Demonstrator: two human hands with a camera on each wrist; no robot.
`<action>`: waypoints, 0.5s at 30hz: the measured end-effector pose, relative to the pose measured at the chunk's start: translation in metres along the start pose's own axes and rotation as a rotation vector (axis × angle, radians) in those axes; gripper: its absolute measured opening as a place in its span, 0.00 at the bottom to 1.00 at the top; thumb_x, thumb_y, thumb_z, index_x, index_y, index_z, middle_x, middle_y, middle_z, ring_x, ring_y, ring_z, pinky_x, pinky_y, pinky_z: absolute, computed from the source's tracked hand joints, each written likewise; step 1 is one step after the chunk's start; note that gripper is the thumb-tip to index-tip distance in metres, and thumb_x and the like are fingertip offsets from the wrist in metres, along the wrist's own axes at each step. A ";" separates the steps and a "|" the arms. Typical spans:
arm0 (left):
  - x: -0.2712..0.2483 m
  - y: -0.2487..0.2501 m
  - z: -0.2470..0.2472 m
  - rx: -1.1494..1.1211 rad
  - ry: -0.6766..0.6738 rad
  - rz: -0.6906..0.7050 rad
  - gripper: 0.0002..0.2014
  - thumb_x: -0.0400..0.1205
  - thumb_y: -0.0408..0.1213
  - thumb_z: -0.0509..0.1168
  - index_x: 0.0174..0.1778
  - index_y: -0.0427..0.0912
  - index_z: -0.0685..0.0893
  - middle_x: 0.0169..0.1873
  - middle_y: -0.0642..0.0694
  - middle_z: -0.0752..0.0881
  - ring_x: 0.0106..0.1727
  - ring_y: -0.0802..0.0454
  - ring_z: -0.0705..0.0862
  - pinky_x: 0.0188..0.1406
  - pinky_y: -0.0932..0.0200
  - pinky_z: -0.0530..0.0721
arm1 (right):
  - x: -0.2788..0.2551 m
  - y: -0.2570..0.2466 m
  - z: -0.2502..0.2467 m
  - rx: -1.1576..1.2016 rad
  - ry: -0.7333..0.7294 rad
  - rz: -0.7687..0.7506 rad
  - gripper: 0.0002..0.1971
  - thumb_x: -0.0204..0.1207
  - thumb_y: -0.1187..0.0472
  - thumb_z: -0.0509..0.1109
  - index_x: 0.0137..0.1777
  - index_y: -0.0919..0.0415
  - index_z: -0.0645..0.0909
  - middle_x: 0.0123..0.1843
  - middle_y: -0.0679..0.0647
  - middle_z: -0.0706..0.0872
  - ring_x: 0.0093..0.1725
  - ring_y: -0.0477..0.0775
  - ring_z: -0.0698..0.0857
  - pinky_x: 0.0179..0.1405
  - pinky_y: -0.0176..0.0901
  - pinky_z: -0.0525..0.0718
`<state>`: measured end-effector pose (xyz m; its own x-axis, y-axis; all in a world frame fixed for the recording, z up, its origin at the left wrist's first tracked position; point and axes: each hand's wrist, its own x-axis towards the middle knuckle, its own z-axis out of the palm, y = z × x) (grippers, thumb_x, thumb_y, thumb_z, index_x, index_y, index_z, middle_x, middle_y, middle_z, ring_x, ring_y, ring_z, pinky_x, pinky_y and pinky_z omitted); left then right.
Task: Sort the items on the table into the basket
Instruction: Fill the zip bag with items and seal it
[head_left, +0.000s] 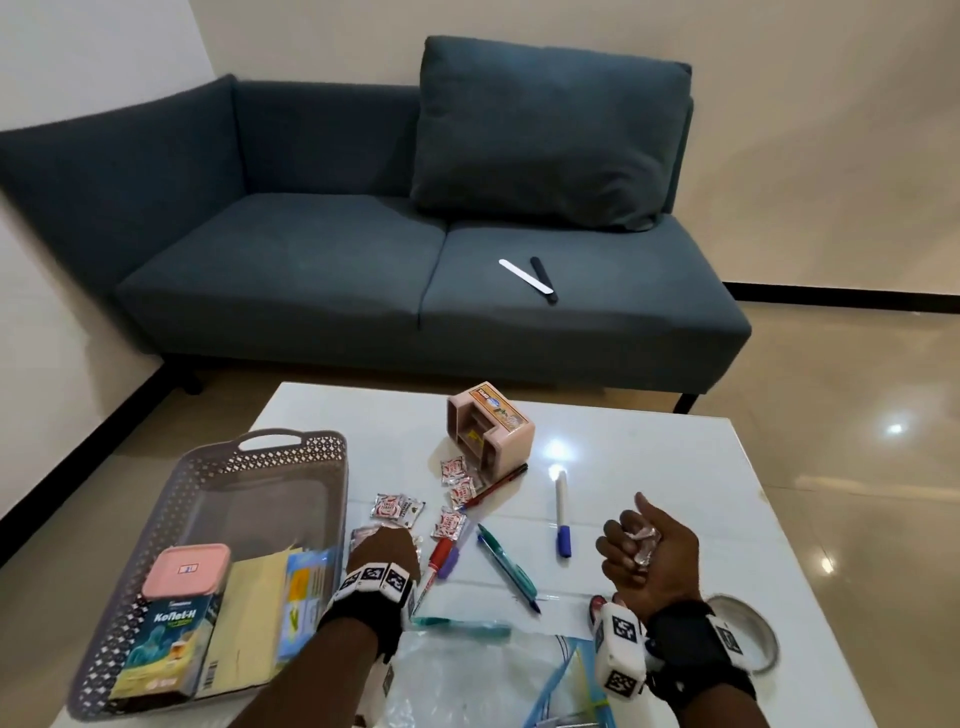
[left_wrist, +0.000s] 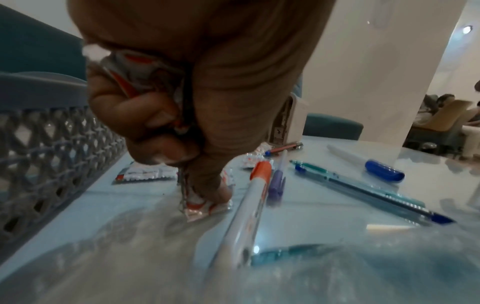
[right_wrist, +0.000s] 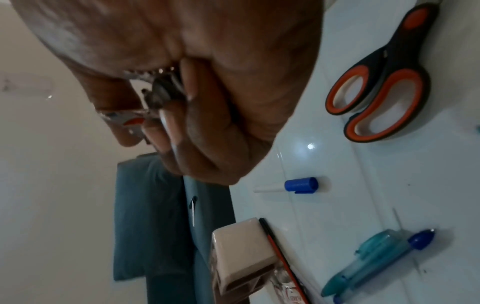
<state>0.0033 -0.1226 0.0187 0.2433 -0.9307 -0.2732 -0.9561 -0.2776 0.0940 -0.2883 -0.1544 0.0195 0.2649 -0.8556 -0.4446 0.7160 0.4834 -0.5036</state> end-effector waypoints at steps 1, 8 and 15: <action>-0.002 -0.002 -0.003 -0.059 -0.018 -0.046 0.09 0.75 0.34 0.67 0.47 0.39 0.90 0.35 0.35 0.90 0.38 0.40 0.91 0.35 0.56 0.88 | 0.002 0.002 0.007 -0.066 0.013 0.008 0.20 0.63 0.55 0.74 0.24 0.55 0.63 0.22 0.52 0.61 0.16 0.47 0.58 0.10 0.28 0.54; 0.000 -0.015 -0.033 -0.821 -0.100 -0.271 0.18 0.87 0.48 0.59 0.42 0.36 0.83 0.33 0.39 0.88 0.28 0.46 0.86 0.25 0.60 0.80 | 0.046 0.025 0.060 -0.689 0.165 0.096 0.14 0.73 0.71 0.66 0.30 0.61 0.67 0.24 0.58 0.72 0.16 0.48 0.63 0.17 0.28 0.55; -0.016 -0.032 -0.063 -1.233 -0.044 -0.195 0.06 0.81 0.22 0.63 0.42 0.34 0.82 0.38 0.27 0.88 0.10 0.60 0.76 0.11 0.70 0.70 | 0.101 0.079 0.100 -1.611 0.093 0.056 0.07 0.74 0.58 0.72 0.45 0.62 0.81 0.34 0.56 0.82 0.26 0.50 0.77 0.19 0.35 0.71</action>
<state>0.0402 -0.1134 0.0802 0.3348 -0.8469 -0.4131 -0.1091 -0.4703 0.8757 -0.1401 -0.2211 0.0091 0.1847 -0.8467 -0.4990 -0.6966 0.2454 -0.6742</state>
